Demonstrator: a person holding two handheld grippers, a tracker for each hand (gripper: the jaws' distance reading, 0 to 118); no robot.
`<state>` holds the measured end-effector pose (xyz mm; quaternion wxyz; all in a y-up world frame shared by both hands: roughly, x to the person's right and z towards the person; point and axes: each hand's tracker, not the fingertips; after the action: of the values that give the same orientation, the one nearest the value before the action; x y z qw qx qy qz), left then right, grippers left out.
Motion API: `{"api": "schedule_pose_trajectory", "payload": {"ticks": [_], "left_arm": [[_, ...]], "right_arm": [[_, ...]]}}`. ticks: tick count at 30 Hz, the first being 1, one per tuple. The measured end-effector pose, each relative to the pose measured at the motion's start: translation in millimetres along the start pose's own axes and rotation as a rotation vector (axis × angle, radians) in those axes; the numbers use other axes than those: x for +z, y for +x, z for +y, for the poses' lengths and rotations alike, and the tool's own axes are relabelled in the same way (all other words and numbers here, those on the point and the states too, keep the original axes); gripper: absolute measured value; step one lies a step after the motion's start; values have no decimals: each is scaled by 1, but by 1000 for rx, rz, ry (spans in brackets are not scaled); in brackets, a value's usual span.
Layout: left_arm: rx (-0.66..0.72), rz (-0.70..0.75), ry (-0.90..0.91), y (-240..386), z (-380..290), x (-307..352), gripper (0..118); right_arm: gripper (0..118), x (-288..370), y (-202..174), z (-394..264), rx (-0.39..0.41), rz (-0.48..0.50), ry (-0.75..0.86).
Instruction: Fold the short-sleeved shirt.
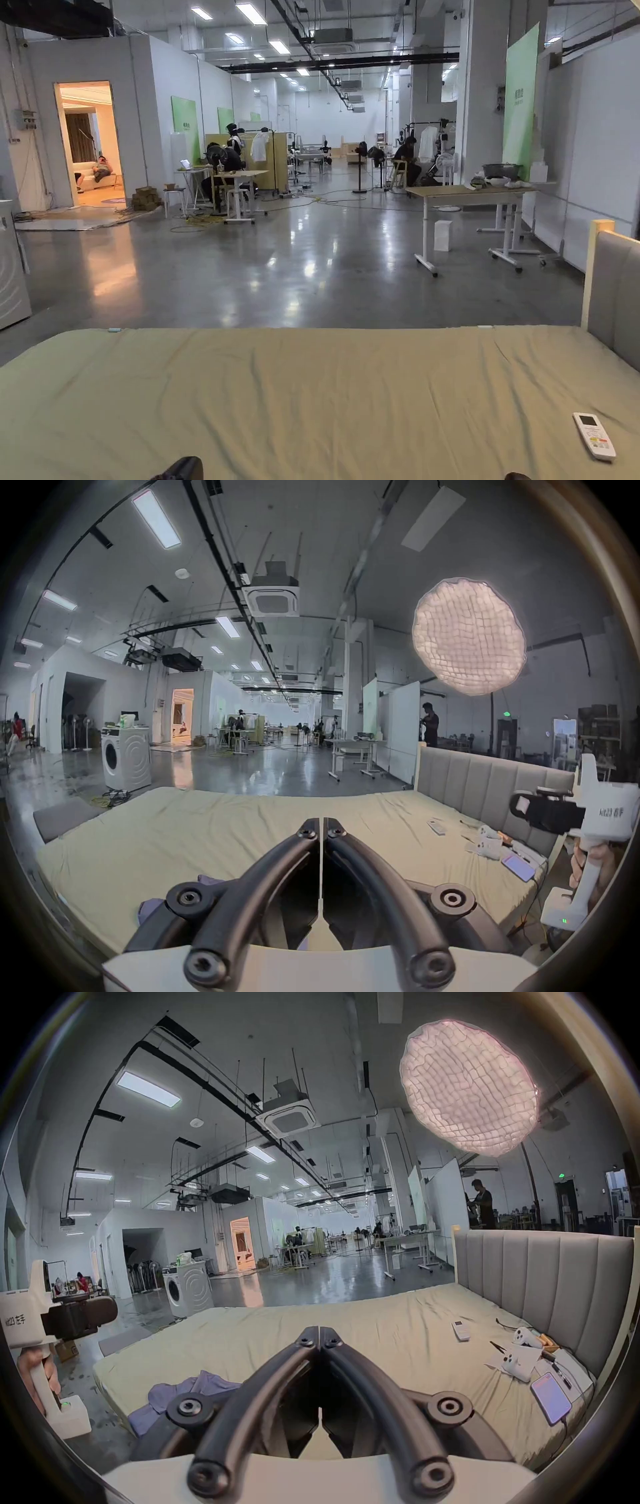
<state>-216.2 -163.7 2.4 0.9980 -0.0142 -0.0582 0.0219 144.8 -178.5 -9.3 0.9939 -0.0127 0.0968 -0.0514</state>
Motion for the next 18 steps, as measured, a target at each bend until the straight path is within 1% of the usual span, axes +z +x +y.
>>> {"api": "schedule_pose_trajectory", "payload": {"ticks": [1,3,5,6,9,10,11,13,14,15,18], "left_arm": [[19,25,4,-5,-1,1,12],[12,80,-43,-14,-2,0,33],[-17,82,-80,-25,-5,-2,44],[-27,92,-91,-30,-7,-3,51],[-40,134,-141,-46,-14,-11,86],[-34,135,-187,-52,-17,-16,98],[-19,133,-211,-57,-20,-20,103],[5,148,-253,-68,-33,-31,103],[23,155,-282,-72,-40,-37,103],[38,164,-316,-77,-49,-45,103],[88,160,-457,-96,-84,-77,107]], "right_arm": [[0,2,-1,-2,13,-4,-5],[0,7,-4,-5,67,-15,-19],[0,12,-6,-8,114,2,5],[0,14,-5,-11,101,4,-5],[0,13,-3,-19,83,8,-35],[0,12,-3,-22,83,3,-51],[0,12,-4,-24,99,2,-53],[0,10,-5,-31,120,4,-67],[0,9,-5,-33,121,12,-74],[0,7,-4,-39,99,23,-112],[0,1,-1,-52,96,23,-157]]}}
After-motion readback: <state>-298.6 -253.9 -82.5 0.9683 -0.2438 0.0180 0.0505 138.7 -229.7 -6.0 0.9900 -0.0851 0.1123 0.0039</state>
